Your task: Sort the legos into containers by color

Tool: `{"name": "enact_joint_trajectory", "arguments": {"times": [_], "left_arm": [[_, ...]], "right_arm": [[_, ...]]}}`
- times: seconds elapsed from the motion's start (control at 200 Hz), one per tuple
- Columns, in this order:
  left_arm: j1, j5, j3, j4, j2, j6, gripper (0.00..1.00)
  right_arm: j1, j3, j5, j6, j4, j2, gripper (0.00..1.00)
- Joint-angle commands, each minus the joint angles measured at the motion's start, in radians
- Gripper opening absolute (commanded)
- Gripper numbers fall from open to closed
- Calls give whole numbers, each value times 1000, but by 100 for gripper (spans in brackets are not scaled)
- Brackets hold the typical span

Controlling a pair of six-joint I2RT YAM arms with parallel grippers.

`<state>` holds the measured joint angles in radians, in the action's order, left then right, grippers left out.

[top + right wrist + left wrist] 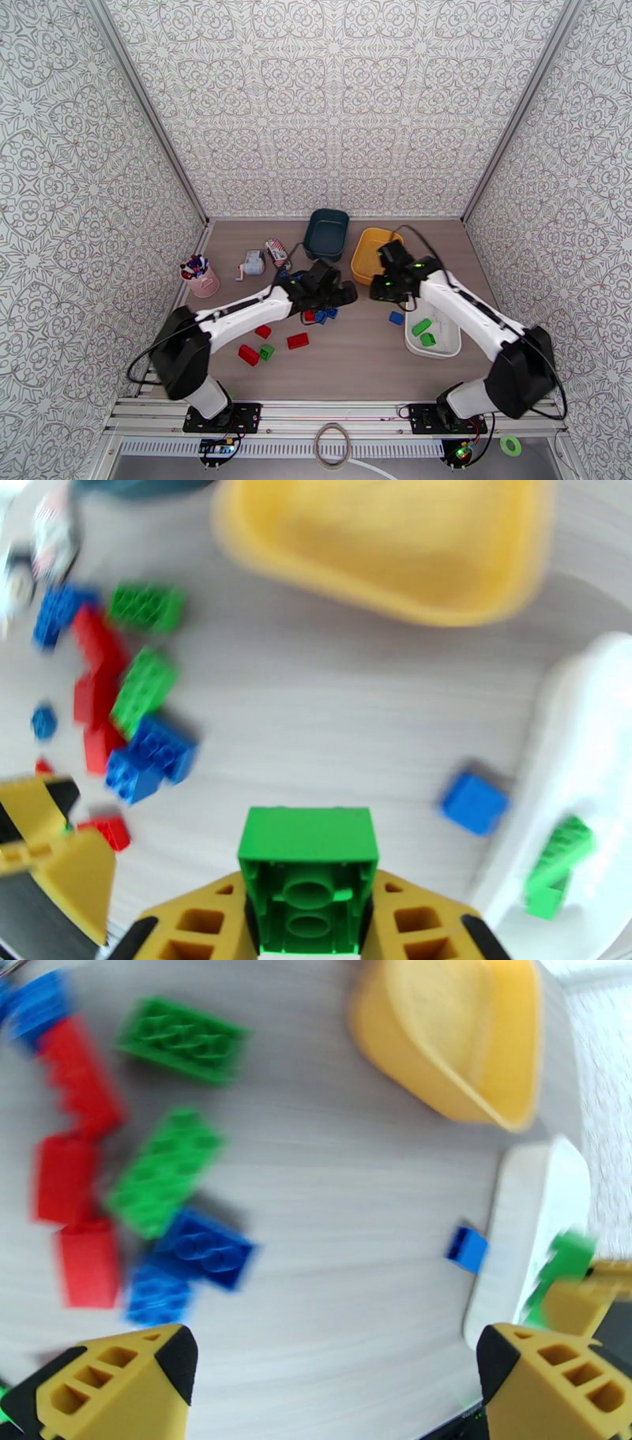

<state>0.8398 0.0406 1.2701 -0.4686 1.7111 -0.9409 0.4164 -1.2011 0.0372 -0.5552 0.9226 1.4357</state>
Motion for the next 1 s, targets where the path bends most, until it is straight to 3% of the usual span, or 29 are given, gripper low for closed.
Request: {"name": "enact_joint_trajectory", "arguments": {"times": [0.0,0.18,0.365,0.535,0.835,0.99], "left_arm": [[41,65,138,-59,90,124,99],[99,36,339,-179,222,231,99],[135,-5,412,-235,272,267,99],[130,-44,382,-263,237,242,99],[84,-137,203,-256,70,158,99],[59,-185,107,-271,-24,110,98]], "right_arm": [[-112,62,-25,-24,74,-75,24],[-320,193,-10,-23,105,-159,23],[-468,324,37,-13,79,-187,23],[-499,354,49,-36,55,-173,27],[-508,350,68,-49,38,-180,57],[-505,326,111,-33,30,-206,59]]}}
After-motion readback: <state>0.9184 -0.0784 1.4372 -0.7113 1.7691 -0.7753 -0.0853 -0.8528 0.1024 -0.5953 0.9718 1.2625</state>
